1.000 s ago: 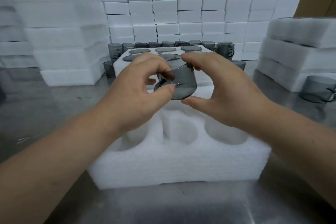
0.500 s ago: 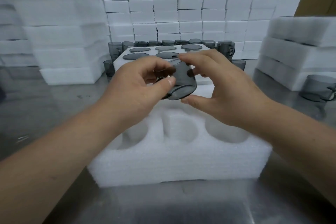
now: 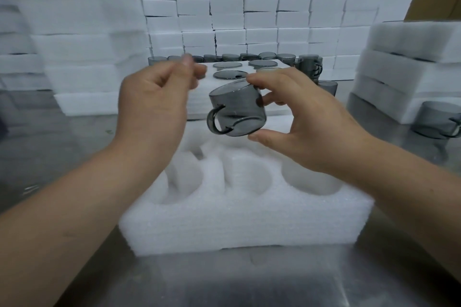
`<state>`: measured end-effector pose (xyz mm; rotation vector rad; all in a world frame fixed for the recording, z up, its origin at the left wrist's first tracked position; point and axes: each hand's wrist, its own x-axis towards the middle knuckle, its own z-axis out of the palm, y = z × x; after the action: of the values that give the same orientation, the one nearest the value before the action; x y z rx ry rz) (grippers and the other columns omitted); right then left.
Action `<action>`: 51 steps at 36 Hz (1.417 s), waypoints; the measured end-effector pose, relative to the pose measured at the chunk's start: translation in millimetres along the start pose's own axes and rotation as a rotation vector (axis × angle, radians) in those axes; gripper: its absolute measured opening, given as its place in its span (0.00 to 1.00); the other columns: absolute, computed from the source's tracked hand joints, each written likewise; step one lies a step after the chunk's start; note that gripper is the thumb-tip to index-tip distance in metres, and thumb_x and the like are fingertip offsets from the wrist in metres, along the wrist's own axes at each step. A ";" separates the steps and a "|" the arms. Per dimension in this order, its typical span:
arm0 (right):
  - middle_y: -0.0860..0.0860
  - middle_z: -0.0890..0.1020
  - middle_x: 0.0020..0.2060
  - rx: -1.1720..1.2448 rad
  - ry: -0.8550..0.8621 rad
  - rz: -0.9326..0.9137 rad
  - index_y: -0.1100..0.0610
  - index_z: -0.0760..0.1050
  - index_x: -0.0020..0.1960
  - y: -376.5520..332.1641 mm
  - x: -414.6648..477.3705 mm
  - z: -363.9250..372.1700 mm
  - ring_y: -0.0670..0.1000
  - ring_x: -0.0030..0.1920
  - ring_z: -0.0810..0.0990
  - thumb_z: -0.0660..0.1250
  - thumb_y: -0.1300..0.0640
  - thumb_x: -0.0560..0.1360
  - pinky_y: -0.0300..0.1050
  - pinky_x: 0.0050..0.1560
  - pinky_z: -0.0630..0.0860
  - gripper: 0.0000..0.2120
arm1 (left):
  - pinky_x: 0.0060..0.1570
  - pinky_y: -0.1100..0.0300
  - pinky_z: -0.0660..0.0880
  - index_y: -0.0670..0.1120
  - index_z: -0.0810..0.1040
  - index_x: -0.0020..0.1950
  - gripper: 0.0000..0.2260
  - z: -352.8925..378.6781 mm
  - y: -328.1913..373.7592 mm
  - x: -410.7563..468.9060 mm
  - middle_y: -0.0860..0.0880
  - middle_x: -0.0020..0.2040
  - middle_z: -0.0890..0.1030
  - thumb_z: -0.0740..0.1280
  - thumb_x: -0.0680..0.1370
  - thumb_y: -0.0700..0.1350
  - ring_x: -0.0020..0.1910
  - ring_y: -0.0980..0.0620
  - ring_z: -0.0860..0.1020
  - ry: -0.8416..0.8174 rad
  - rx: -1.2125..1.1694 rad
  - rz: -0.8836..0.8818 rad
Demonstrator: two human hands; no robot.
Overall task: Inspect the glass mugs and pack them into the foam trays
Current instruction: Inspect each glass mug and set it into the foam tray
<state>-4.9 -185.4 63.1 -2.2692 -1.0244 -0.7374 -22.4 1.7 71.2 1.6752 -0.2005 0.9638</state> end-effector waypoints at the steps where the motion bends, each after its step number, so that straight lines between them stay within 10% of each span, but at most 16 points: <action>1: 0.45 0.71 0.60 0.005 0.000 0.007 0.47 0.66 0.68 -0.2 0.0 -0.2 0.39 0.51 0.73 0.71 0.48 0.66 0.45 0.53 0.75 0.32 | 0.46 0.58 0.75 0.58 0.79 0.27 0.17 -0.6 -2.4 2.3 0.61 0.33 0.81 0.60 0.75 0.55 0.39 0.57 0.80 0.045 0.004 -0.050; 5: 0.45 0.72 0.60 0.015 -0.005 0.023 0.48 0.66 0.68 -0.9 0.3 0.1 0.40 0.51 0.73 0.69 0.48 0.66 0.45 0.54 0.74 0.32 | 0.39 0.59 0.73 0.51 0.73 0.23 0.24 -2.0 -7.7 8.6 0.57 0.24 0.76 0.57 0.78 0.56 0.32 0.54 0.77 0.197 -0.029 -0.196; 12: 0.47 0.73 0.59 0.030 0.007 0.036 0.48 0.66 0.68 1.2 0.0 1.1 0.41 0.52 0.72 0.71 0.50 0.66 0.47 0.54 0.74 0.31 | 0.31 0.68 0.71 0.55 0.66 0.52 0.11 -2.5 -8.6 10.2 0.58 0.37 0.76 0.62 0.77 0.41 0.23 0.62 0.72 0.260 -0.029 -0.148; 16: 0.46 0.73 0.59 0.023 -0.006 0.050 0.47 0.66 0.68 -0.3 0.2 0.3 0.40 0.51 0.73 0.69 0.47 0.66 0.47 0.54 0.74 0.32 | 0.36 0.59 0.72 0.49 0.74 0.35 0.19 -1.6 -4.4 11.6 0.54 0.18 0.68 0.52 0.82 0.50 0.18 0.57 0.67 0.276 -0.059 -0.244; 20: 0.45 0.72 0.59 0.019 -0.003 0.054 0.46 0.66 0.68 -1.0 -0.1 -0.4 0.40 0.51 0.73 0.69 0.46 0.66 0.47 0.54 0.74 0.32 | 0.39 0.61 0.70 0.49 0.73 0.30 0.22 -0.8 -1.4 10.3 0.54 0.20 0.71 0.53 0.81 0.52 0.25 0.56 0.73 0.281 -0.082 -0.261; 25: 0.41 0.70 0.57 0.018 0.010 0.067 0.45 0.66 0.67 -1.6 -0.2 -0.6 0.40 0.52 0.74 0.69 0.46 0.65 0.46 0.55 0.74 0.31 | 0.34 0.72 0.68 0.57 0.67 0.47 0.14 -1.7 -2.3 4.2 0.59 0.45 0.74 0.64 0.73 0.37 0.37 0.63 0.74 0.145 0.040 -0.052; 30: 0.38 0.67 0.56 0.031 0.037 0.079 0.45 0.67 0.66 -2.8 0.6 -1.0 0.39 0.52 0.75 0.67 0.43 0.63 0.46 0.54 0.75 0.31 | 0.43 0.61 0.71 0.54 0.78 0.37 0.10 0.3 3.3 0.1 0.54 0.24 0.76 0.58 0.73 0.49 0.32 0.54 0.74 0.000 -0.011 -0.059; 41: 0.40 0.68 0.58 0.020 0.077 0.009 0.50 0.69 0.65 3.9 0.7 1.0 0.38 0.50 0.71 0.73 0.47 0.65 0.38 0.50 0.70 0.30 | 0.36 0.72 0.69 0.68 0.68 0.53 0.25 2.4 3.7 -9.3 0.67 0.49 0.75 0.62 0.57 0.69 0.36 0.65 0.76 -0.451 0.339 0.054; 51: 0.49 0.73 0.58 -0.024 0.088 -0.098 0.56 0.71 0.66 2.9 1.2 2.4 0.37 0.51 0.68 0.71 0.48 0.66 0.38 0.51 0.71 0.30 | 0.38 0.70 0.70 0.67 0.70 0.45 0.17 4.7 -0.1 -10.3 0.65 0.42 0.77 0.68 0.58 0.64 0.36 0.66 0.75 -0.470 0.384 0.007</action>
<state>-1.3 -184.9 61.4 -2.1988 -1.0964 -0.8860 -26.8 -5.9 64.0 2.2454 -0.3495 0.6227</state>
